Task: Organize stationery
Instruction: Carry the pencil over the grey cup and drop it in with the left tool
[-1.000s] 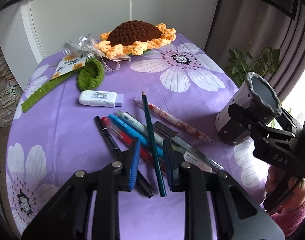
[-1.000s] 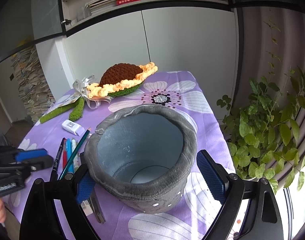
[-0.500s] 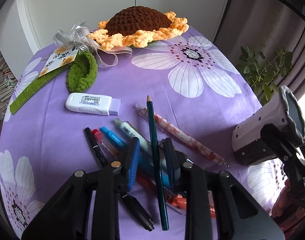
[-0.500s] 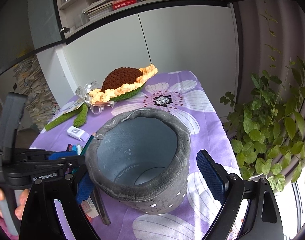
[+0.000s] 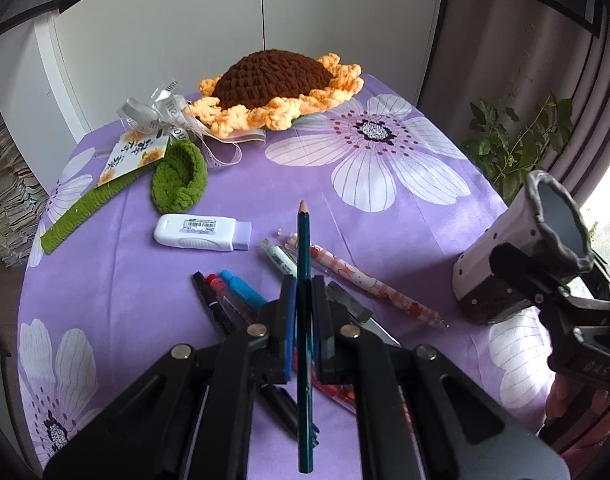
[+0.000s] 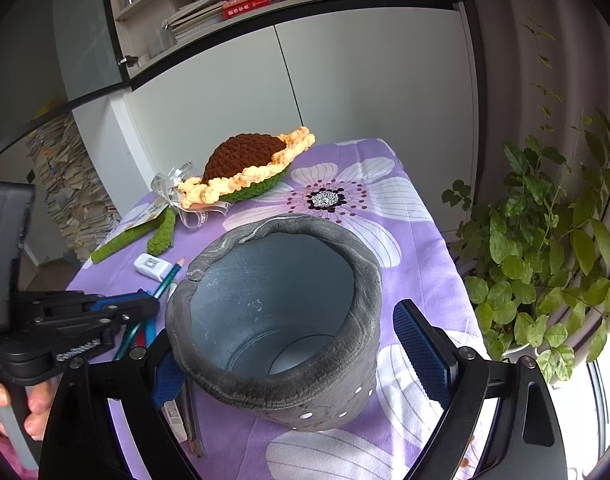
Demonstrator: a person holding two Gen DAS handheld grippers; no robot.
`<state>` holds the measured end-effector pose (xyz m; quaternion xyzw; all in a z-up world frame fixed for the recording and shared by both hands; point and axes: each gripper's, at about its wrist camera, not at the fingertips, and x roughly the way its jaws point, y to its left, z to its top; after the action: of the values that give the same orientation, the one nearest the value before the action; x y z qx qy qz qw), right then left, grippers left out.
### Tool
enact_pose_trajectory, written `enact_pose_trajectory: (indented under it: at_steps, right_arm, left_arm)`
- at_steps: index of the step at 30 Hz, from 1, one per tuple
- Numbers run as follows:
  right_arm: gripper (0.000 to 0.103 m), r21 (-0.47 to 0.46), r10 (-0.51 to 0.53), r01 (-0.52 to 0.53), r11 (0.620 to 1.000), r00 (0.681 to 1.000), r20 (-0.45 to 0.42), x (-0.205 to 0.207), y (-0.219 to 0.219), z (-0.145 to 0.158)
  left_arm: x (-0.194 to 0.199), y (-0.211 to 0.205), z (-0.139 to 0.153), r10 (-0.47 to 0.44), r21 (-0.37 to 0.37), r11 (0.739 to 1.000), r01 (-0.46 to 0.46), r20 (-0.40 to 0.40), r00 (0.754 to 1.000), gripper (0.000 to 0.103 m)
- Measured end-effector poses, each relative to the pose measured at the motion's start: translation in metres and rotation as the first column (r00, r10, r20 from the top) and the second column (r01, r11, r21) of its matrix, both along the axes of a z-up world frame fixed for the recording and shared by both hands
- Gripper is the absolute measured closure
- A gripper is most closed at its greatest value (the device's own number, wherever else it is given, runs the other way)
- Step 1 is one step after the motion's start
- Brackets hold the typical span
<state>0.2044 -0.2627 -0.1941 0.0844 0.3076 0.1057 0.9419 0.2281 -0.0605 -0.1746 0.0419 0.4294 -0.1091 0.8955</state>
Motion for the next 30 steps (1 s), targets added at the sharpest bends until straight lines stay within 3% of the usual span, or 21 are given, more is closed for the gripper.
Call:
enact_pose_trajectory:
  at_steps: [7,8,11,17,19,24,30]
  right_arm:
    - [0.012,0.016,0.028,-0.029,0.999,0.999,0.018,-0.005,0.005,0.0]
    - [0.021,0.014,0.027,-0.027,1.0,0.999,0.025,-0.006,0.006,0.001]
    - [0.023,0.013,0.05,-0.05,0.999,0.999,0.02,-0.007,0.007,0.001]
    - [0.023,0.067,0.096,-0.097,0.993,0.995,0.029,-0.019,0.012,0.002]
    - [0.023,0.067,0.119,-0.122,0.99,0.992,0.053,-0.027,0.018,0.003]
    - [0.023,-0.054,0.145,-0.142,0.988,0.988,0.046,-0.036,0.036,0.001]
    - [0.025,-0.024,0.154,-0.153,0.988,0.987,0.048,-0.039,0.034,-0.006]
  left_arm:
    - [-0.024,-0.005,0.053,-0.05,-0.132,0.989,0.062,0.091,0.995,0.098]
    - [-0.028,-0.007,0.06,-0.06,-0.151,0.985,0.077,0.115,0.992,0.098]
    - [-0.036,-0.014,0.081,-0.089,-0.233,0.964,0.132,0.185,0.979,0.098]
    - [-0.044,-0.021,0.113,-0.096,-0.316,0.928,0.196,0.304,0.948,0.098]
    - [-0.043,-0.02,0.118,-0.091,-0.34,0.918,0.204,0.319,0.943,0.098]
    - [-0.038,-0.019,0.115,-0.075,-0.411,0.889,0.202,0.303,0.95,0.098]
    - [-0.039,-0.031,0.12,-0.086,-0.446,0.857,0.258,0.37,0.925,0.097]
